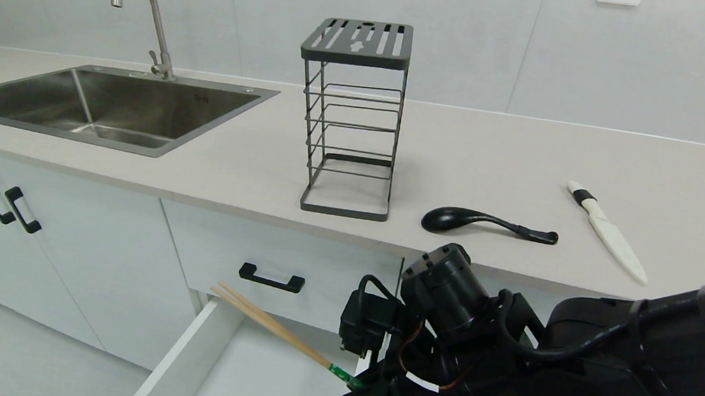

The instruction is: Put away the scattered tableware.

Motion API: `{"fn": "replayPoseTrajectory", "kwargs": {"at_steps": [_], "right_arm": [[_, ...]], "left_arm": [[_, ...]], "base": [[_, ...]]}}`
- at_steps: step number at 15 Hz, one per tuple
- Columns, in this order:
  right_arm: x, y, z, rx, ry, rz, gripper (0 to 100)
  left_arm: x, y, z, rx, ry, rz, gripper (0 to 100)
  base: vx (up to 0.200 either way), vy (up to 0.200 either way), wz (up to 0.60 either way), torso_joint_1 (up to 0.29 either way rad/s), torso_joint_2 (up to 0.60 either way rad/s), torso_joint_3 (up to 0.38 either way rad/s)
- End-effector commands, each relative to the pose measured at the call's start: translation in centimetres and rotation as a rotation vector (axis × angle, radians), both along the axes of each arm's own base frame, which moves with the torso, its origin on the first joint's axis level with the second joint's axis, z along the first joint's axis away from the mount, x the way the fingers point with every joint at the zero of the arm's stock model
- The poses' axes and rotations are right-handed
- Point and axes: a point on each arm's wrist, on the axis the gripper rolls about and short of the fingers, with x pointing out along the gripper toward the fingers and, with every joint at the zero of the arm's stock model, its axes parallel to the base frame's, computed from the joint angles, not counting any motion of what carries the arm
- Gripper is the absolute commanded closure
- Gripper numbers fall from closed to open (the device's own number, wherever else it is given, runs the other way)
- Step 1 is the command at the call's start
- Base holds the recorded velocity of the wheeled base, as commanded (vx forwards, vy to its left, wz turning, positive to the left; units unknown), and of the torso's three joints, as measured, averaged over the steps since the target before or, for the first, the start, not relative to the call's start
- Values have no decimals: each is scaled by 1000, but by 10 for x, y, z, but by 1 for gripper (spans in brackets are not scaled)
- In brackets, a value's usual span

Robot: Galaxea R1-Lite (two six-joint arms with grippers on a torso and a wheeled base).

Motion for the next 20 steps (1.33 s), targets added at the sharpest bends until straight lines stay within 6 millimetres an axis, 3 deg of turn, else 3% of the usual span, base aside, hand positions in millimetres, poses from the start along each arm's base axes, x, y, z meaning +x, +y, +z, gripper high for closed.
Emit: {"fn": "replayPoseTrajectory", "kwargs": {"at_steps": [1,8,20], "right_arm": [[1,2,1,5,-4,1,100],[11,14,-3,10,-9,4,100],[21,47,-5,7,-38,55,100]], "left_arm": [[0,0,0,0,1,-1,0],[0,0,0,0,1,0,0],[0,0,0,0,1,0,0]], "base": [[0,0,0,-154,471,305],[0,0,0,-113,431,309],[0,0,0,-7,28,17]]}}
